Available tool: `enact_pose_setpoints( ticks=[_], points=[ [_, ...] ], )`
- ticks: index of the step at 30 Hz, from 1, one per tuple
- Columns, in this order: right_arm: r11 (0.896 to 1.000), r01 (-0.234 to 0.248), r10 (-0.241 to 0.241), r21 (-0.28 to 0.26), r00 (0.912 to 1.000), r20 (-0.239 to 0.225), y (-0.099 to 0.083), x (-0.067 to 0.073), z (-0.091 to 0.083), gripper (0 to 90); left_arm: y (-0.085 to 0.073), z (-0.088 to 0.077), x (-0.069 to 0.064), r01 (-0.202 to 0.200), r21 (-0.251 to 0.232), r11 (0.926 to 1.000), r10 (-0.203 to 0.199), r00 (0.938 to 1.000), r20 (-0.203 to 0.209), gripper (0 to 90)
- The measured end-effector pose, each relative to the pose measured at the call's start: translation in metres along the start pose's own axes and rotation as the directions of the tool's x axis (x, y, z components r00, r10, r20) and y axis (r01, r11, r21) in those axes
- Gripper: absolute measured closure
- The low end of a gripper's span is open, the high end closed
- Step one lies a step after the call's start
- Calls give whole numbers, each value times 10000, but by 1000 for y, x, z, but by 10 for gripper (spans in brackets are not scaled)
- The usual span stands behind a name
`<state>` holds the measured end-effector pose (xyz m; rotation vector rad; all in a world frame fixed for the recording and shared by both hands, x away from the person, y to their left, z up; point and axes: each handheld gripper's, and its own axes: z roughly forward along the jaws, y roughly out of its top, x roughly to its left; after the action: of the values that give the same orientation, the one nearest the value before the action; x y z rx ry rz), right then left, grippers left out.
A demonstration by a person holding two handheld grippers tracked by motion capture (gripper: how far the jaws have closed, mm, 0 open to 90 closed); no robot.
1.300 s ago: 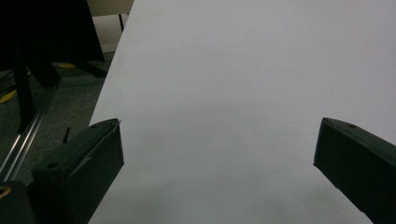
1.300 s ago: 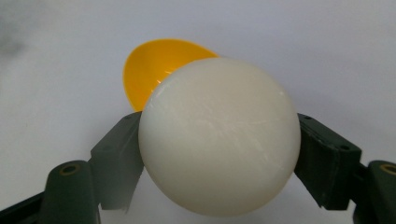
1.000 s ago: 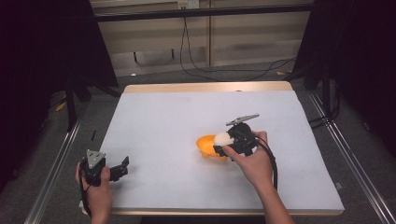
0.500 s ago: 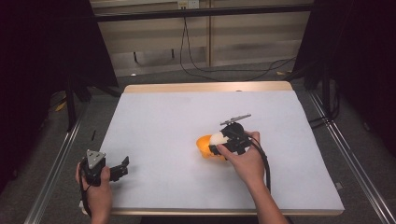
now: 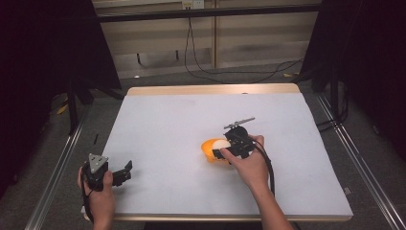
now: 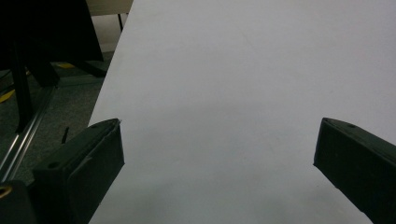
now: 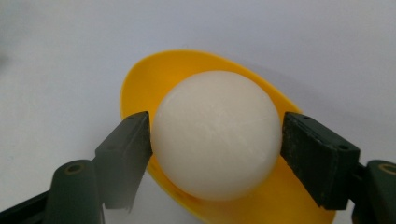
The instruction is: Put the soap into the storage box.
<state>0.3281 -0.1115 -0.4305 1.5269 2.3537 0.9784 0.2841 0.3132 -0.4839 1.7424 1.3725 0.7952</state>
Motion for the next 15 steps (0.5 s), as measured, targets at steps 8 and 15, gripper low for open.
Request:
enact_pose_setpoints(
  ticks=[8, 15],
  points=[
    [9994, -53, 53, -335, 10000, 0, -1, -2, -7, 242, 0, 0, 0, 11, 4, 10000, -11, 10000, 15, 14],
    [9960, -150, 190, -878, 9988, 451, -4, -9, -21, 37, 0, 0, -1, 43, -36, 10000, -43, 10000, 2, 14]
  ],
)
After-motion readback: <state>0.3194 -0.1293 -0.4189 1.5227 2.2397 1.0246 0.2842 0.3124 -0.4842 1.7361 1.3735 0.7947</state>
